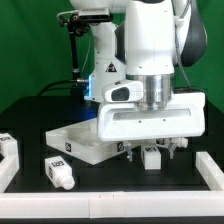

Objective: Assemble one leg

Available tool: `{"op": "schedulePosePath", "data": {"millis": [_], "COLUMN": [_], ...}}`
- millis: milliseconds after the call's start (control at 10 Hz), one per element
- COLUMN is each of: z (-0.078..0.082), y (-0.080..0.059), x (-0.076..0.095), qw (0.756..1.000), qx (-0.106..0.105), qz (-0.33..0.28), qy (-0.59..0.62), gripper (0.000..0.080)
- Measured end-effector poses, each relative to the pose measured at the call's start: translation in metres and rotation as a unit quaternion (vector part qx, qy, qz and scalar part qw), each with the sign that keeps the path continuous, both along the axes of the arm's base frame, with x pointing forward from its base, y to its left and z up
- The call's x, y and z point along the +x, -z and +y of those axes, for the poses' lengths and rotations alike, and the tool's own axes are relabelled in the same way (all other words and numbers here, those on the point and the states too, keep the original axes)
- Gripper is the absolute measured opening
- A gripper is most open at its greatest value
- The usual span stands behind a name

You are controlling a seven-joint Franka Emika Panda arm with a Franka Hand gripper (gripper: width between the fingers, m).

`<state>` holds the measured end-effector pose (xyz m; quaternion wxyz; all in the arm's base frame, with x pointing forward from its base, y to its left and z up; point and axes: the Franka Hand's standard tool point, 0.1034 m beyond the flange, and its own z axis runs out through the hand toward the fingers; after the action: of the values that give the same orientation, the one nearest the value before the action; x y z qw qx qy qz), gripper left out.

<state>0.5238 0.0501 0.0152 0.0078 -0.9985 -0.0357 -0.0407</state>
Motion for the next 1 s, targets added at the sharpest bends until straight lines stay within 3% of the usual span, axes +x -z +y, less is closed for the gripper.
{"op": "schedulePosePath", "data": {"millis": [100, 200, 400, 700, 1000], "z": [0.000, 0.000, -0.005, -0.041, -0.043], "y": [0.000, 0.000, -0.013, -0.059, -0.057], "x": [0.000, 0.000, 0.005, 0.021, 0.020], "qw": [1.000, 1.000, 1.000, 0.998, 0.998], "qx": [0.000, 0.000, 0.000, -0.002, -0.001], "qz": [0.000, 0.004, 0.027, 0.028, 0.027], "qy": [0.000, 0.000, -0.003, -0.051, -0.051], "gripper": [0.0344, 0.0288, 0.0288, 0.0288, 0.0288]}}
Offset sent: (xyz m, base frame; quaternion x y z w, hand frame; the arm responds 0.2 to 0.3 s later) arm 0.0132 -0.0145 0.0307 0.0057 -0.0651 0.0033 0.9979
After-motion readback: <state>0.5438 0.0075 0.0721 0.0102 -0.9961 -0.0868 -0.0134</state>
